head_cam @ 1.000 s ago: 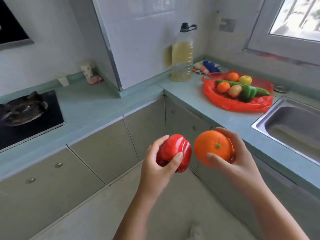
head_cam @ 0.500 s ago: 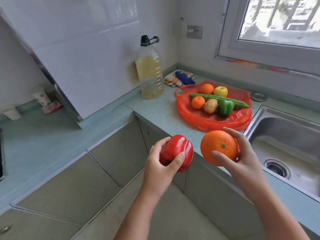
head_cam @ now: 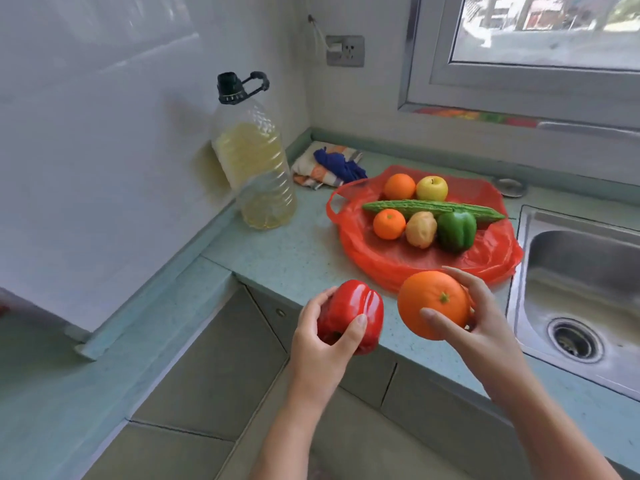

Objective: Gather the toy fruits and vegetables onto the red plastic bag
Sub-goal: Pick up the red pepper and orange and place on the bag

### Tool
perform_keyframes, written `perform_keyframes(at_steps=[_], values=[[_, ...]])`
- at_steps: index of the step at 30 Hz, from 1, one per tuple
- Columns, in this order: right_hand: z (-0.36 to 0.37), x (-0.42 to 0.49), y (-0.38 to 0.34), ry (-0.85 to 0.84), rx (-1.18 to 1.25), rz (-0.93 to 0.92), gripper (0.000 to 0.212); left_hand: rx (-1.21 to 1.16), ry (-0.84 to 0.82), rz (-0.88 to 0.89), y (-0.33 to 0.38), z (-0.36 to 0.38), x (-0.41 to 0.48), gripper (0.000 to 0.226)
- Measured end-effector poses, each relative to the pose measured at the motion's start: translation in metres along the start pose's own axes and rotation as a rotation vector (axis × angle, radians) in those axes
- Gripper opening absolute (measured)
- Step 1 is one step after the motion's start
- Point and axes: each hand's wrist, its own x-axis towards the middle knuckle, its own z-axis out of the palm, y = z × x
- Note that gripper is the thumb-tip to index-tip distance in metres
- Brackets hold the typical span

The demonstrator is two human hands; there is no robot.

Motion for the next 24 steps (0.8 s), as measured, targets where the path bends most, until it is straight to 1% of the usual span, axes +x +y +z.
perform_keyframes(at_steps=[4, 6, 8, 12, 15, 19, 21, 24], values=[[0.038, 0.038, -0.009, 0.041, -0.013, 0.025, 0.059, 0.027, -0.097, -0.01, -0.006, -0.025, 0.06, 0.063], [0.044, 0.051, -0.008, 0.104, -0.037, 0.035, 0.062, 0.03, -0.153, -0.017, -0.009, -0.028, 0.088, 0.061], [0.043, 0.057, -0.003, 0.166, -0.047, 0.063, 0.061, 0.033, -0.219, -0.013, -0.015, -0.024, 0.111, 0.057], [0.032, 0.066, 0.01, 0.269, -0.086, 0.125, 0.058, 0.049, -0.331, -0.018, -0.025, -0.001, 0.141, 0.056], [0.023, 0.084, 0.019, 0.326, -0.111, 0.14, 0.063, 0.081, -0.38, -0.02, -0.03, 0.018, 0.163, 0.056], [0.009, 0.119, 0.044, 0.345, -0.132, 0.181, 0.07, 0.159, -0.444, 0.048, -0.035, 0.045, 0.195, 0.051], [0.001, 0.136, 0.058, 0.346, -0.14, 0.207, 0.071, 0.221, -0.469, 0.087, -0.038, 0.061, 0.209, 0.053], [-0.005, 0.157, 0.082, 0.359, -0.125, 0.257, 0.074, 0.309, -0.536, 0.098, -0.046, 0.085, 0.226, 0.055]])
